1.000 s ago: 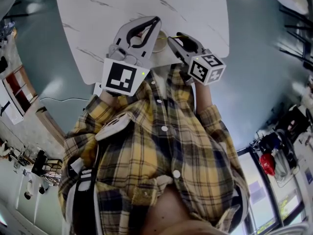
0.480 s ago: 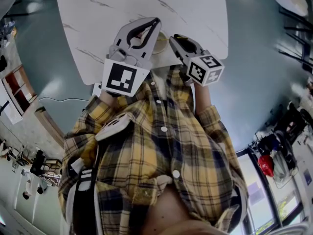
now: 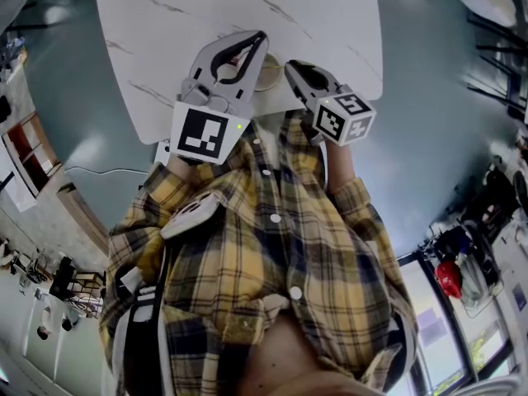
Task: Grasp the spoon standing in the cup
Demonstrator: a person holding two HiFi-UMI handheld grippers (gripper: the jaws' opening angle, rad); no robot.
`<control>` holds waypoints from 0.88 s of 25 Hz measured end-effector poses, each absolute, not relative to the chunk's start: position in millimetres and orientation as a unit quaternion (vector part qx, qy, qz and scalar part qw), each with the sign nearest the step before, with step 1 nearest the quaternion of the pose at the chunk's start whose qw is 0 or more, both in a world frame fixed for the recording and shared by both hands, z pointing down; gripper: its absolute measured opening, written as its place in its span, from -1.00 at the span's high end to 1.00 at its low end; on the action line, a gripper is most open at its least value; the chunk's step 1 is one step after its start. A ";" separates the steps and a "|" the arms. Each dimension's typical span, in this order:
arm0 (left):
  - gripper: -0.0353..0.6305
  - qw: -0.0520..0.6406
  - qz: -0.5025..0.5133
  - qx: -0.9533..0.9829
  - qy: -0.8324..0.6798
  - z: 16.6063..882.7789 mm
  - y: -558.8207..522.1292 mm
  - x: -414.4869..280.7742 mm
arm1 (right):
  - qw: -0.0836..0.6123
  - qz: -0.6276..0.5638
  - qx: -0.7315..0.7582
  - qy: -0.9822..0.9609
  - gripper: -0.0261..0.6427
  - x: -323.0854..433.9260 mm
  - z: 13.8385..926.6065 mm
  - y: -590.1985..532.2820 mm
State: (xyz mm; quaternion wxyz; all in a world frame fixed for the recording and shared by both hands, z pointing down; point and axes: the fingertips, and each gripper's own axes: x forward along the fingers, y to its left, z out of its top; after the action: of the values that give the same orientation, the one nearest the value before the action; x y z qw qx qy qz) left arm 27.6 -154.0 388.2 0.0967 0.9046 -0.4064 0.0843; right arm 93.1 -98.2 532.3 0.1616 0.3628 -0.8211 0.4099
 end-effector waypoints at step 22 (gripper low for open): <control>0.85 0.082 0.069 0.907 -0.407 371.5 -144.1 24.1 | 0.154 0.391 0.329 -0.845 0.82 75.1 502.8 -89.8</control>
State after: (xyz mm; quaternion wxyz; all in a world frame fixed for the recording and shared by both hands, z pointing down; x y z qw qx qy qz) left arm 24.1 -144.1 371.5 0.0821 0.9072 -0.4067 0.0689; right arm 75.1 -89.8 502.8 0.1542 0.3293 -0.8454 0.3912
